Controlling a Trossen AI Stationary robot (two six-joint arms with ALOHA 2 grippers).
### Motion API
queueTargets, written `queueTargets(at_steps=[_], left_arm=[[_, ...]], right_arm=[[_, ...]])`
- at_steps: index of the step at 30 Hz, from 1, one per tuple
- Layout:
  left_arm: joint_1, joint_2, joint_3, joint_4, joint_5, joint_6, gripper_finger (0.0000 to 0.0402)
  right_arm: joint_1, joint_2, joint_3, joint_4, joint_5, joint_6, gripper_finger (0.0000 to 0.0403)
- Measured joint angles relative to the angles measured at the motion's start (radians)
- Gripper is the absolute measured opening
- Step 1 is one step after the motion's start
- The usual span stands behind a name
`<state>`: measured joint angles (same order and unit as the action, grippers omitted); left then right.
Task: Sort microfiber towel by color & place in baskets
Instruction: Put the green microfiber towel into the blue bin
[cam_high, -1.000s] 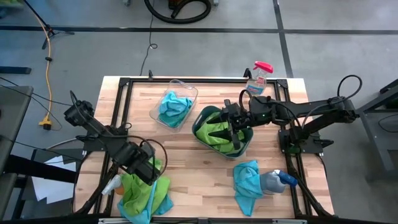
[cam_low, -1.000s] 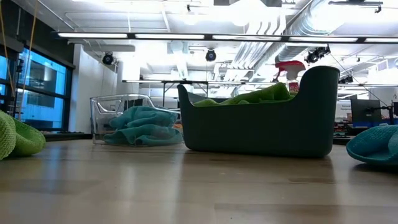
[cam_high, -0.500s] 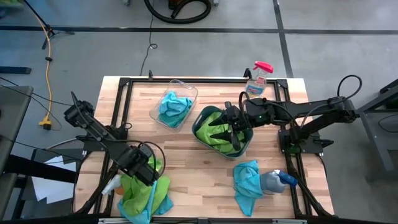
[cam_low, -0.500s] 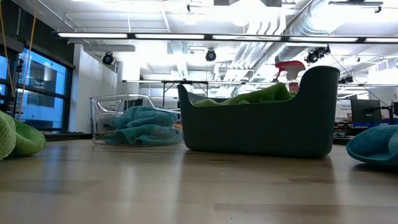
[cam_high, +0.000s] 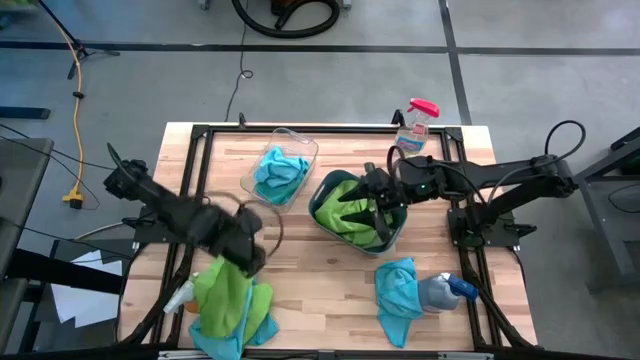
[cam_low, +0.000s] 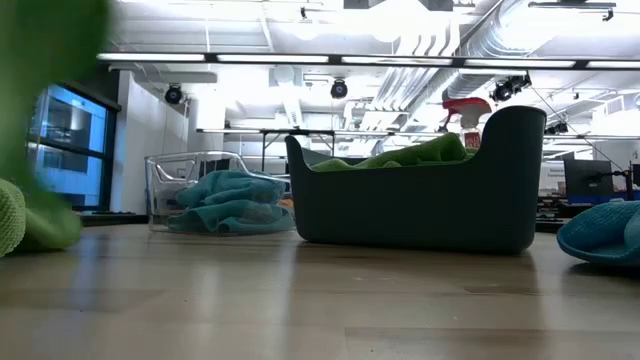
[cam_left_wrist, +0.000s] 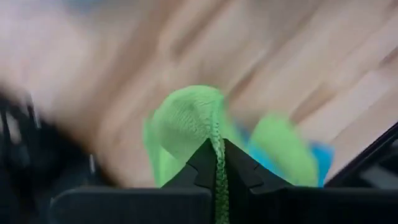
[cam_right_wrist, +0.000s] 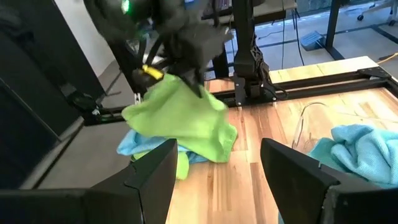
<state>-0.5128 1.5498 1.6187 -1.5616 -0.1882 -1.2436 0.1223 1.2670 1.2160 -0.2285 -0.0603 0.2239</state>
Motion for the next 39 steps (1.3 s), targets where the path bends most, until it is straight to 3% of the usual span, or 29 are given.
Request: queueTargets(at_steps=[6, 11, 18, 26, 35, 39], left_arm=[[0.141, -0.001, 0.214, 0.08, -0.276, 0.353, 0.0001], [0.25, -0.001, 0.334, 0.294, -0.427, 0.691, 0.0], [0.332, 0.0, 0.38, 0.728, -0.418, 1.089, 0.0], [0.365, 0.065, 0.372, 1.125, -0.292, 1.385, 0.0], [0.401, 0.19, 0.372, 1.407, -0.121, 1.463, 0.0], [0.419, 0.226, 0.372, 1.497, -0.099, 1.465, 0.0]], right_arm=[[0.002, -0.05, 0.0, 0.013, 0.0, 0.032, 0.0229], [0.002, -0.096, 0.0, 0.032, 0.0, 0.064, 0.0229], [0.003, -0.162, 0.0, 0.03, 0.0, 0.09, 0.0229], [0.003, -0.285, 0.0, 0.03, 0.031, 0.037, 0.0229], [0.003, -0.426, 0.0, -0.034, 0.132, -0.001, 0.0229], [0.003, -0.456, 0.0, -0.052, 0.138, -0.001, 0.0229]])
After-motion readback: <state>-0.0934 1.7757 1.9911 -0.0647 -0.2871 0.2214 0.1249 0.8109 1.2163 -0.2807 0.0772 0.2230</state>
